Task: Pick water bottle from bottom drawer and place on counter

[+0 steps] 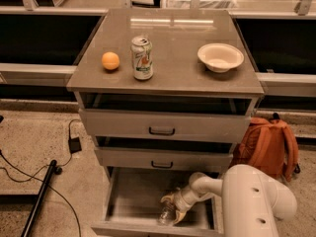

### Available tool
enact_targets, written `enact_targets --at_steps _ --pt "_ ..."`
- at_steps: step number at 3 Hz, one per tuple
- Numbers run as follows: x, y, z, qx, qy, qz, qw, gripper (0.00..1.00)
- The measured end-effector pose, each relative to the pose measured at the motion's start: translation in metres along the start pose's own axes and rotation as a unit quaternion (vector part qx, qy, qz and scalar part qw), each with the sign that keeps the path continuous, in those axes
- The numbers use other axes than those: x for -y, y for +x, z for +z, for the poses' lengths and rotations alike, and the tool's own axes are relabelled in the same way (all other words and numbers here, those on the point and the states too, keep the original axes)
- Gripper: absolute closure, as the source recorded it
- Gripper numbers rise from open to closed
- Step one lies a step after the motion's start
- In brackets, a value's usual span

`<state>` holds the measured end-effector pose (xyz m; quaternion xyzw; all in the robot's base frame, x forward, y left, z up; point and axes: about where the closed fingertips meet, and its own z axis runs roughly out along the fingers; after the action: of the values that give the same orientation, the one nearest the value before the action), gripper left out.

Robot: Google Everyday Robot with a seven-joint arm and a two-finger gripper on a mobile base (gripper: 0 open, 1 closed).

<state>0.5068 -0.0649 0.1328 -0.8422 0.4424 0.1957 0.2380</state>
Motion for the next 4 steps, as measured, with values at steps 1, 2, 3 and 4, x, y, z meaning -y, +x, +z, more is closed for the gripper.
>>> enact_targets --at_steps 1,2,3,4 --pt "-0.003 0.003 0.005 0.006 -0.003 0.007 1.0000 0.49" --pt "-0.005 0.004 0.007 0.010 -0.004 0.011 0.9999 0.72" --pt "-0.005 0.003 0.008 0.015 -0.004 0.012 0.9998 0.95" --pt "0.001 -0.007 -0.008 0.035 0.021 0.007 0.9991 1.00"
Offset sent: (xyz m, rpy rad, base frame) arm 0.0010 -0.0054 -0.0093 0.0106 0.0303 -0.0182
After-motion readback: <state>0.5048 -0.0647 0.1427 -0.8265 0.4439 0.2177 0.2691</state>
